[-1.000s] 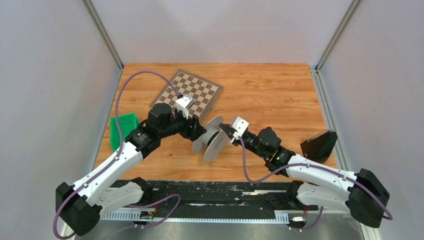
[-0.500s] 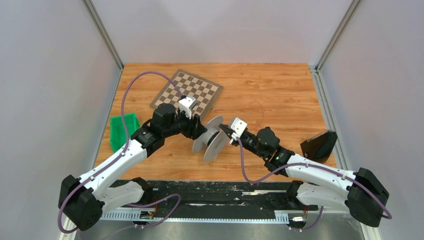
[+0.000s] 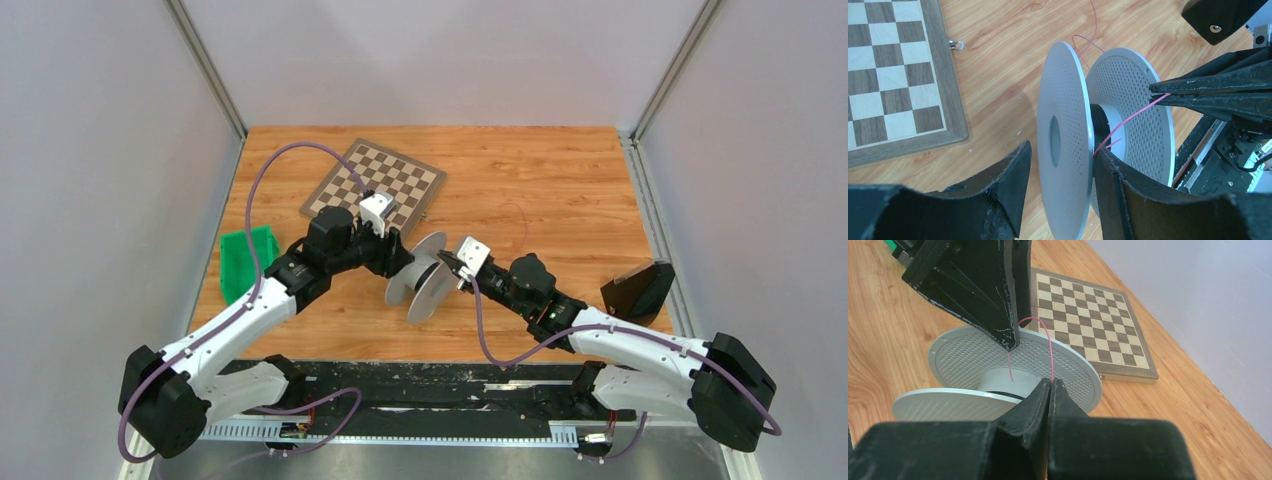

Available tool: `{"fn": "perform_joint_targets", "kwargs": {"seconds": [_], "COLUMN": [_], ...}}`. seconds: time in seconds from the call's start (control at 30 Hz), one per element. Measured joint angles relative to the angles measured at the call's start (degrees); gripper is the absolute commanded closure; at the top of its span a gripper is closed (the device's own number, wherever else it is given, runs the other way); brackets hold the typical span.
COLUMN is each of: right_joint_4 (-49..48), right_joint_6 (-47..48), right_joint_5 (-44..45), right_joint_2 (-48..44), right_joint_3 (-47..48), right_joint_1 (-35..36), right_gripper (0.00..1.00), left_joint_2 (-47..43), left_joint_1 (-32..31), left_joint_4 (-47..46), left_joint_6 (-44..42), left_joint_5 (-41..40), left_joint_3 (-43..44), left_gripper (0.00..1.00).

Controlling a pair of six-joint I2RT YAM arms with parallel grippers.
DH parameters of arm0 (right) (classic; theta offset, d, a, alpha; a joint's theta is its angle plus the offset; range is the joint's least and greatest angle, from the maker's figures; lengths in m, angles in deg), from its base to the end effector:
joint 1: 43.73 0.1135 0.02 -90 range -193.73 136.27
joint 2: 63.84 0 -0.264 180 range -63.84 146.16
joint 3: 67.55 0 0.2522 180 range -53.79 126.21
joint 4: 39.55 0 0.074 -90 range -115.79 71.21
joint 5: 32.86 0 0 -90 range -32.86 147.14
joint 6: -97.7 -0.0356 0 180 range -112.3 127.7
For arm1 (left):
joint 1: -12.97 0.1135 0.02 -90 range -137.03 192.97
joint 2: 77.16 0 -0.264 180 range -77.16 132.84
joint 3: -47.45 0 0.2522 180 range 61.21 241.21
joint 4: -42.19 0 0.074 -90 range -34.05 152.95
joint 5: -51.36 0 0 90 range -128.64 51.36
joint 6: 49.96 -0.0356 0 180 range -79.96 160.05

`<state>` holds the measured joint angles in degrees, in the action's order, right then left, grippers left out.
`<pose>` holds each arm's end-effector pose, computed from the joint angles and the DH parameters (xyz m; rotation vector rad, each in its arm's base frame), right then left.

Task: Wrap the cables

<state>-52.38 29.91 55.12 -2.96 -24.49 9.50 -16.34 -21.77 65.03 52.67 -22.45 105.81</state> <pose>0.1431 0.1936 0.2574 -1.0470 1.3094 0.4393 0.1924 -0.1455 0.2869 0.5827 2.0053 -0.8001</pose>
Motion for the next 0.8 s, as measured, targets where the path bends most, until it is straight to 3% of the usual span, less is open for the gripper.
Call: {"fn": "perform_joint_targets", "kwargs": {"seconds": [0.17,0.5,0.8], "right_joint_4": [0.02,0.04,0.26], "right_joint_6": [0.04,0.02,0.00], "right_joint_5": [0.00,0.13,0.13], "right_joint_2": [0.00,0.00,0.00], "right_joint_3": [0.00,0.00,0.13], "right_joint_1": [0.00,0.00,0.00], "right_gripper": [1.00,1.00,1.00], "left_joint_2": [0.04,0.04,0.09], "left_joint_1": [0.00,-1.38,-2.08], "left_joint_4": [-1.79,-4.72,-5.27], "left_joint_6": [0.09,0.07,0.04], "left_joint_5": [0.02,-0.72,-2.58], "left_joint_3": [-0.55,-2.08,-2.14], "left_gripper": [0.37,0.36,0.47]}}
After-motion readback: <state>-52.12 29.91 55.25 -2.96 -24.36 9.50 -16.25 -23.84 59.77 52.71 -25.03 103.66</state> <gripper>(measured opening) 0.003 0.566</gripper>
